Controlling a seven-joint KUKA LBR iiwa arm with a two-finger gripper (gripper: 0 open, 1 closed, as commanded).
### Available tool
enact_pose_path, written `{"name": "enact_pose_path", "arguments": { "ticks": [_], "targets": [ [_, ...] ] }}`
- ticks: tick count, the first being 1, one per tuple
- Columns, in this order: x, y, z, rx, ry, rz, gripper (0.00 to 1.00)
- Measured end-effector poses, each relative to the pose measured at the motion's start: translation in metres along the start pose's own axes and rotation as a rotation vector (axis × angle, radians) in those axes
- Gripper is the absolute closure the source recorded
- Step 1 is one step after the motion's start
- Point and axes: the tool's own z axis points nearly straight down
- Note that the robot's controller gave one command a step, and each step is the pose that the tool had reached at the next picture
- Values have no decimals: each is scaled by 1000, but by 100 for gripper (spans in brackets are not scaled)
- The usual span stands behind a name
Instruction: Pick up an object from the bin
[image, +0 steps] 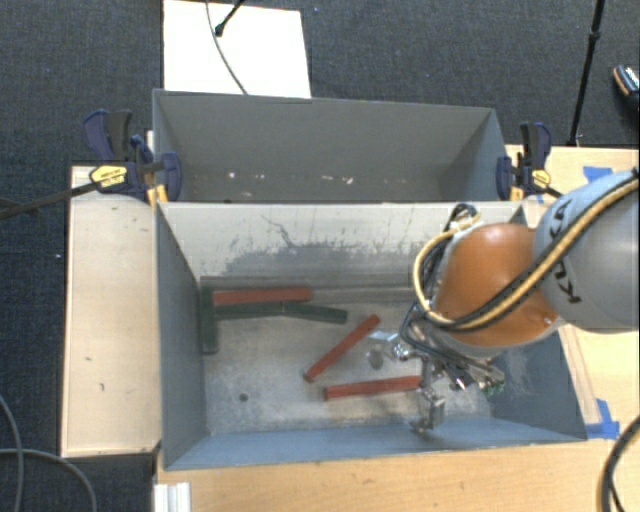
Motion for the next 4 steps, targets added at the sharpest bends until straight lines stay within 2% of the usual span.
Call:
{"name": "enact_pose_path", "arguments": {
  "ticks": [1,2,3,4],
  "targets": [
    [14,-17,0,1,-1,129,0],
    [8,-15,29,7,-14,61,0],
    [6,-16,27,6,-12,60,0],
    [7,-15,29,4,-7,58,100]
  ]
}}
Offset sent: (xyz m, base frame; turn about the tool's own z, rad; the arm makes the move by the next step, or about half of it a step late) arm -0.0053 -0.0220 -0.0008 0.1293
